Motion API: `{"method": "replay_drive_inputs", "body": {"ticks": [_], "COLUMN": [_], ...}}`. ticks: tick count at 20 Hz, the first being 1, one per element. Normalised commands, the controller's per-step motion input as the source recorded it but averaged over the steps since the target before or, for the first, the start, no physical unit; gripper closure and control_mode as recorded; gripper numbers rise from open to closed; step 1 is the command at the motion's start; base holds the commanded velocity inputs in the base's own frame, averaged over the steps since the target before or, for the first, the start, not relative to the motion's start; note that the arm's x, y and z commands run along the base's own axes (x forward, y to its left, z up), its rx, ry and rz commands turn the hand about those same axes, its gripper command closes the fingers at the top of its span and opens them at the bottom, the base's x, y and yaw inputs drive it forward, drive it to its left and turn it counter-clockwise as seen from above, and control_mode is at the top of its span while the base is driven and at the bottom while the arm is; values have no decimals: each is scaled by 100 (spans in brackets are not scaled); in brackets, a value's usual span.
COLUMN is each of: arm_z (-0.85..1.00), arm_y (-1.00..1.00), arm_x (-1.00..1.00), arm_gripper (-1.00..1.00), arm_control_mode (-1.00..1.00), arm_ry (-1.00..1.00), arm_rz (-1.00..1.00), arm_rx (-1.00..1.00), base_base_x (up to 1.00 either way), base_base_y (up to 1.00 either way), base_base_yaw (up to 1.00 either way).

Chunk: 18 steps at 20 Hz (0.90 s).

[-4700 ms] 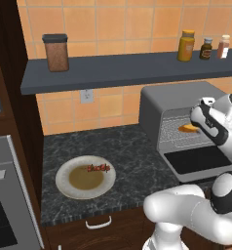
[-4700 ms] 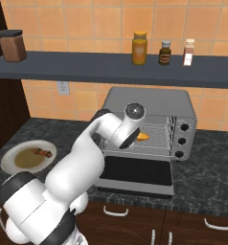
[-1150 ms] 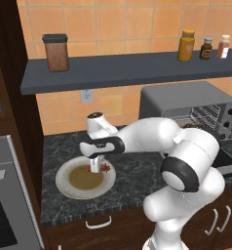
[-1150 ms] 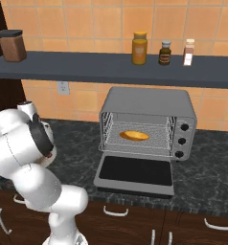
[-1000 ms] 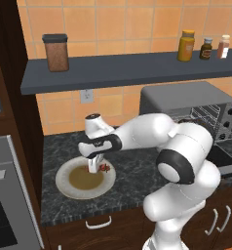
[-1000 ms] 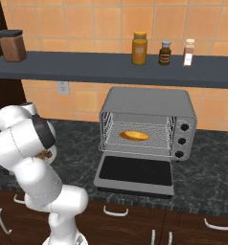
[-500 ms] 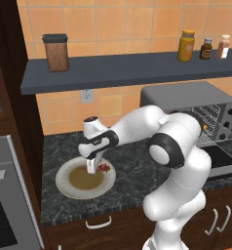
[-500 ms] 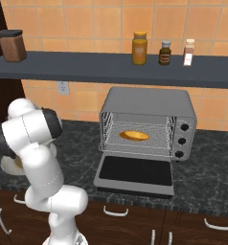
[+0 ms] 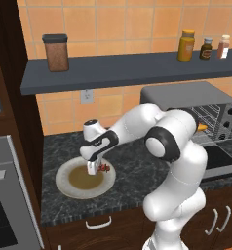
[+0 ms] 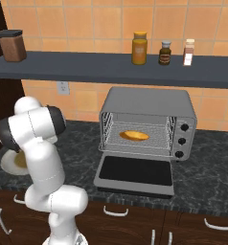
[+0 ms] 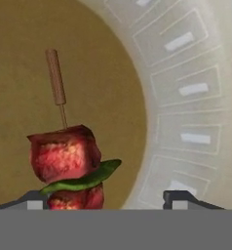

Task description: Pick up the kebab skewer and baguette bread, and place them inside the toaster oven. Close the toaster oven door and start by setting the timer.

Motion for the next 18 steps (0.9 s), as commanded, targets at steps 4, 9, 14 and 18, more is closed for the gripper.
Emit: {"method": "replay_drive_inputs", "body": {"ticks": [4, 9, 14, 18], "arm_z": [-14, -2, -23, -56], "arm_y": [0, 0, 0, 2], "arm_x": [0, 0, 0, 0], "arm_gripper": [-100, -100, 100, 100], "arm_control_mode": [-100, -100, -100, -100], "arm_ry": [0, 0, 0, 0], "arm_rz": [0, 0, 0, 0], "arm_rx": [0, 0, -2, -4], "base_base_x": [0, 0, 0, 0], "base_base_y": [0, 0, 0, 0], "base_base_yaw": [0, 0, 0, 0]}}
